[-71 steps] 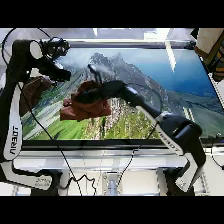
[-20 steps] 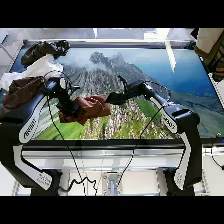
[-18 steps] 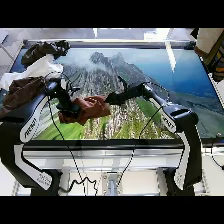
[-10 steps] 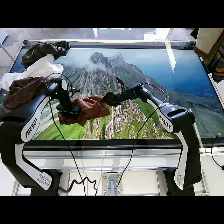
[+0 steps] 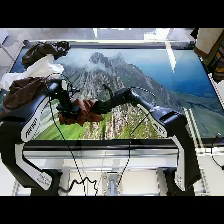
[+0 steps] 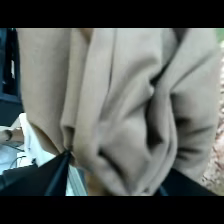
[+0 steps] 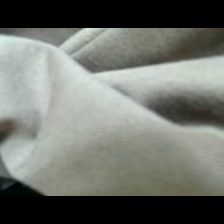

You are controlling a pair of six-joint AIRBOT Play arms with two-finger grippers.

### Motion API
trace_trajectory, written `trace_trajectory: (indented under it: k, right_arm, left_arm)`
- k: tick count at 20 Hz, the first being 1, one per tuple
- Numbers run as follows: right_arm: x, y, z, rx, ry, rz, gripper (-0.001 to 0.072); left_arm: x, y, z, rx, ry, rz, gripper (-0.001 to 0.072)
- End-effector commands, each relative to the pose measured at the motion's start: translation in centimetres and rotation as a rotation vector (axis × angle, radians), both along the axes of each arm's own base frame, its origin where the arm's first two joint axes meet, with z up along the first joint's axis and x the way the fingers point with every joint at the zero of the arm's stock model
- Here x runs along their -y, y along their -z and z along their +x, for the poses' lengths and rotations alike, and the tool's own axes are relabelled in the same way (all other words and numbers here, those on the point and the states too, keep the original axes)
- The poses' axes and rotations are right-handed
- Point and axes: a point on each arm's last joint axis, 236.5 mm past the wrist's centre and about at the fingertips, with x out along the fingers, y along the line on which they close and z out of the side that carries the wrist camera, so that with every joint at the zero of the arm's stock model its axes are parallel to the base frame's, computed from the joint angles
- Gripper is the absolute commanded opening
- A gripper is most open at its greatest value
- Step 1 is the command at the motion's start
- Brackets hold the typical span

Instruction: Fold the shirts.

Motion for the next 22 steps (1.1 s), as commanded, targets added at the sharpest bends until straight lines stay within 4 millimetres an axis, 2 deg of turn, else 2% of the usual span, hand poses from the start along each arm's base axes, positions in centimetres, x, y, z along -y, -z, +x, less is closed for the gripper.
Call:
trace_trajectory:
  k: [1,4,6,9,13,15,18,22]
  right_arm:
    - [-1.6,0.8,0.0,0.03,0.037,-0.036,0.0362]
    - [-1.7,1.0,0.8,0.053,0.067,-0.044,0.0034]
    - [-1.7,0.6,1.2,0.101,0.047,-0.035,0.0031]
    - [-1.7,-1.8,3.7,0.2,0.066,-0.019,0.003]
    - [0.3,-4.4,7.9,0.285,0.136,-0.04,0.003]
    - [2.4,-4.3,9.8,0.284,0.181,-0.082,0.0029]
    - [5.9,-3.8,12.4,0.269,0.251,-0.123,0.0029]
    - [10.6,-3.2,15.3,0.246,0.342,-0.165,0.0029]
  left_arm:
    - [0.6,0.2,0.5,0.023,-0.01,-0.022,0.0417]
    - [0.6,0.2,0.6,0.024,-0.01,-0.023,0.0417]
    - [0.6,0.2,0.6,0.025,-0.009,-0.023,0.0416]
    - [0.8,0.3,1.1,0.05,-0.012,-0.035,0.0418]
    - [3.8,-1.1,2.4,0.093,-0.018,-0.161,0.0427]
    - [5.4,-3.1,3.9,0.133,-0.012,-0.231,0.0427]
    - [7.3,-7.7,7.0,0.242,0.012,-0.315,0.0426]
    - [7.8,-14.6,10.1,0.409,0.065,-0.344,0.0424]
